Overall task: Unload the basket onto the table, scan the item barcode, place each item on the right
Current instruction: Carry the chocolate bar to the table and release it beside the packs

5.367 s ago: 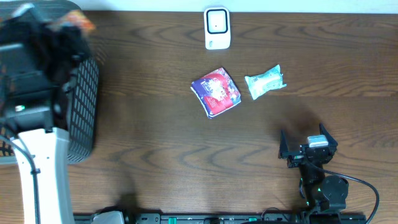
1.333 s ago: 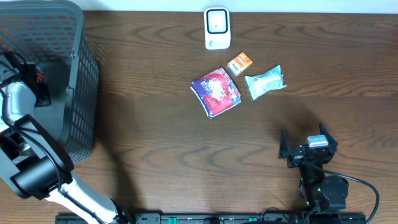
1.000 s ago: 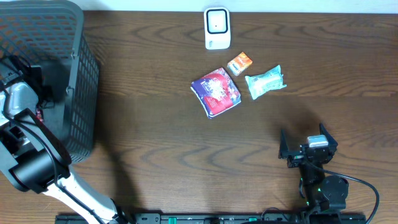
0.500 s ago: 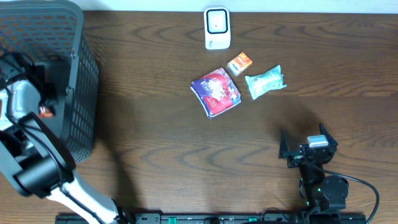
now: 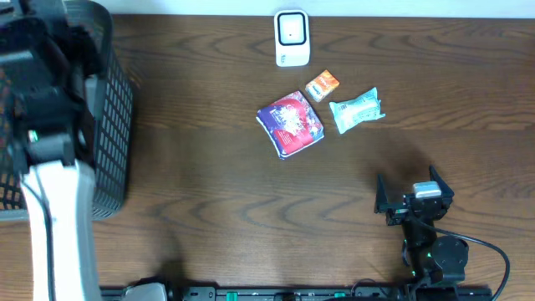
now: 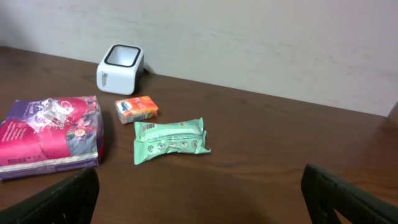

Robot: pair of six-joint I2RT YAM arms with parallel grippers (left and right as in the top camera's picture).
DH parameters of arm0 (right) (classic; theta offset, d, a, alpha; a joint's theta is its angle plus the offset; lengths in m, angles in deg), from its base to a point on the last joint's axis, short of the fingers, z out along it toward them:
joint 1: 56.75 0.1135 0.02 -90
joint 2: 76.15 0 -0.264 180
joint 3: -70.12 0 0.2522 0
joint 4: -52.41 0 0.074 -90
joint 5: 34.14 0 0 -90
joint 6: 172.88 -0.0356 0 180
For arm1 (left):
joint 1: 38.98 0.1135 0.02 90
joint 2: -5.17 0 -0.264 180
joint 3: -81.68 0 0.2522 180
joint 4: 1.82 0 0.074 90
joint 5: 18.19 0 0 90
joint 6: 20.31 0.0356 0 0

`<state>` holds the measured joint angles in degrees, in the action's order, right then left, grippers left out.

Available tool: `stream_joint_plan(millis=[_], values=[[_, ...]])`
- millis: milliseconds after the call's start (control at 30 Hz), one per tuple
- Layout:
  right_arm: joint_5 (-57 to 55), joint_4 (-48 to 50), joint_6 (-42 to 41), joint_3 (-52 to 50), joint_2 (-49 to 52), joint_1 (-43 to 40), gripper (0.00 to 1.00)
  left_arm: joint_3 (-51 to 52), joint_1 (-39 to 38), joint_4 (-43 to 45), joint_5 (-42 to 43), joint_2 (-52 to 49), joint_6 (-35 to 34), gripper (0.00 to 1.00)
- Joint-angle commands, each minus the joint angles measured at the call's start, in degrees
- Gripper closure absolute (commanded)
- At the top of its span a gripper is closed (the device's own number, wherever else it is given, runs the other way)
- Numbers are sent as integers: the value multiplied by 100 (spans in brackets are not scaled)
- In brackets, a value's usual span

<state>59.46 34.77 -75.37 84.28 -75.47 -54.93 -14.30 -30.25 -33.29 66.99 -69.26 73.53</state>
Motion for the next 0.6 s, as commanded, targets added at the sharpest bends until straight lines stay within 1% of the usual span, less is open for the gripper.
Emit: stream_joint_plan(millis=[0, 33, 133, 167, 200, 267, 333, 467, 567], values=[[-9, -24, -79, -4, -31, -33, 1, -46, -754, 2, 229, 483, -1563, 93], [-9, -24, -79, -4, -31, -33, 1, -46, -1152, 4, 643, 546, -1561, 93], [-9, -24, -79, -4, -31, -33, 1, -35, -1869, -17, 1187, 490, -1558, 92], [-9, -24, -79, -7, -31, -33, 1, -17, -2127, -44, 1237, 428, -1558, 93], [-9, -24, -79, -4, -31, -33, 1, 22, -2588, -155, 1235, 267, -1558, 92], [-9, -22, -79, -4, -31, -33, 1, 35, -2962, -321, 1233, 31, -1556, 92], [-9, -24, -79, -4, -31, -33, 1, 35, -3407, -498, 1233, -444, -1556, 93], [-9, -24, -79, -4, -31, -33, 1, 35, -3814, -435, 1233, -1167, -1617, 92], [-9, -24, -79, -4, -31, -33, 1, 35, -4030, -245, 1233, -1714, -2277, 93]])
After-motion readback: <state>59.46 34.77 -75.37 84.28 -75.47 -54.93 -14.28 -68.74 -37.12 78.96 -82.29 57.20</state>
